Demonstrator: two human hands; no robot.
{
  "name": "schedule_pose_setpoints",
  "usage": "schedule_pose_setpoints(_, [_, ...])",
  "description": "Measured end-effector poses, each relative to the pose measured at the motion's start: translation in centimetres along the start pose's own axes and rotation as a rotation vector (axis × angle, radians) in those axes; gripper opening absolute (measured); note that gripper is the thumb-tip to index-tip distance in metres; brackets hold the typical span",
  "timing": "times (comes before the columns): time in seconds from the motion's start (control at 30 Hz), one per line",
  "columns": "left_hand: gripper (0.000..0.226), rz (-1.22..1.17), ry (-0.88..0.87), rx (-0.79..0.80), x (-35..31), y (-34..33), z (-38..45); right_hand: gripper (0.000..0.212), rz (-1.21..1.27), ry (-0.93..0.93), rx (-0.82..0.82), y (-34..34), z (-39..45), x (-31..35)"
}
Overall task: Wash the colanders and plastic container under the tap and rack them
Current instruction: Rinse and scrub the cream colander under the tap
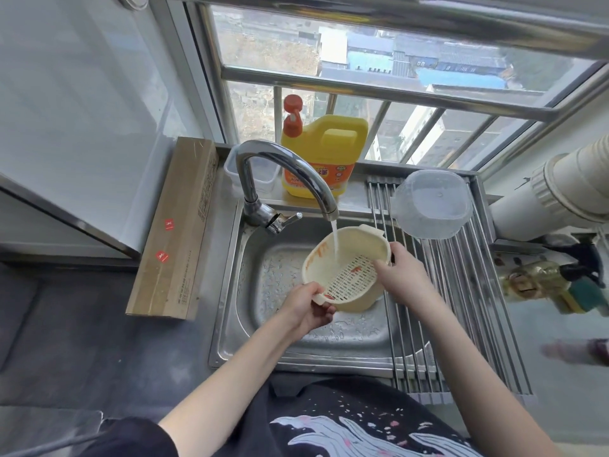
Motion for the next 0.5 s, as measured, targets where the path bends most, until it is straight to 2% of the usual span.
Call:
schedule_pose_setpoints(0.07, [0.027, 0.149, 0.080, 0.083, 0.5, -0.2, -0.6, 0.018, -0.062, 0.077, -0.029, 0.4, 0.7, 0.5])
schedule_pose_setpoints(0.13, [0.047, 0.453, 0.152, 0.076, 0.0, 0.6, -1.0, 0.022, -0.176, 0.186, -0.043, 1.1, 1.6, 1.4])
schedule_pose_setpoints(0.2, [0.054, 0.815, 0.043, -0.145, -2.3, 2.6, -0.4, 0.031, -0.309, 0.299, -0.019, 1.9, 2.4, 2.9])
schedule_pose_setpoints(0.27, [0.054, 1.149, -0.278, -0.427, -6.1, 4.0, 0.1, 0.042, -0.415, 0.374, 0.061, 2.4, 2.7, 4.7])
schedule_pose_setpoints(0.3, [0.055, 1.223, -0.425, -0.448, -7.9, 3.8, 0.1, 0.045, -0.485, 0.415, 0.103, 2.4, 2.7, 5.7])
schedule_pose_setpoints(0.37, [0.053, 1.242, -0.560, -0.331, -10.6, 2.5, 0.3, 0.048, -0.637, 0.520, 0.164, 2.3, 2.3, 7.7])
schedule_pose_setpoints(0.43, [0.035, 1.249, -0.558, -0.264, -12.0, 1.3, 0.8, 0.050, -0.700, 0.599, 0.212, 2.2, 1.8, 9.4])
schedule_pose_setpoints(0.5, [0.020, 1.314, -0.546, -0.274, -12.8, 0.5, 1.0, 0.051, -0.728, 0.648, 0.233, 1.8, 1.6, 10.3])
Point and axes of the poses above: each hand's wrist, its own z-axis towards the middle knuckle, its own y-axis out of the back of the hand, x = y × z, the point moved 4 cm from there along z, towards the middle knuckle, and after that the axes turned 14 degrees about z, right-handed, at the moved point
